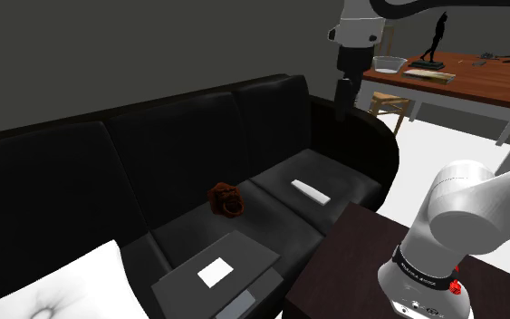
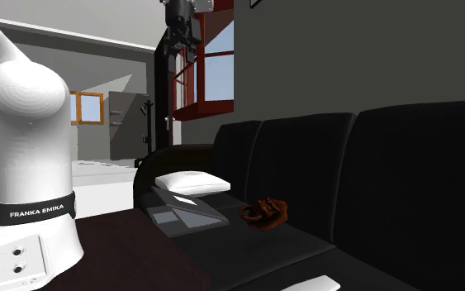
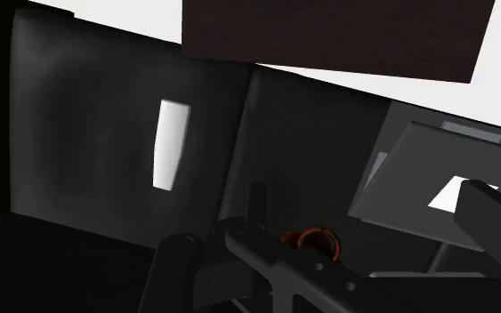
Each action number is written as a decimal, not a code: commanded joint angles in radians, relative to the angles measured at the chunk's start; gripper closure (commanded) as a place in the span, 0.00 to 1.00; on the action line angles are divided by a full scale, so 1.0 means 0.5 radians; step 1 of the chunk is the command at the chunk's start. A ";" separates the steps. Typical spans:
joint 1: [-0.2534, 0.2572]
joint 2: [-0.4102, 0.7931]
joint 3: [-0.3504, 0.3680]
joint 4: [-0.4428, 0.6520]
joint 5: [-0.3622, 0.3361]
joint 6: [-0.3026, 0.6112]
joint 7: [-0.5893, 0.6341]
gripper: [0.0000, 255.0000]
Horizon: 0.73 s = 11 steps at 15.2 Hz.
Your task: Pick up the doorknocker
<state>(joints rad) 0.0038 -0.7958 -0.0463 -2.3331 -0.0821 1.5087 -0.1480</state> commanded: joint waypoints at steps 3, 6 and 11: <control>0.007 0.033 0.048 -0.095 0.014 0.145 0.072 0.00; 0.016 0.110 0.120 -0.216 0.030 0.367 0.180 0.00; 0.026 0.314 0.241 -0.353 0.034 0.746 0.368 0.00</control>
<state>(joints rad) 0.0145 -0.6609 0.0587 -2.4957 -0.0666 1.8389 0.0119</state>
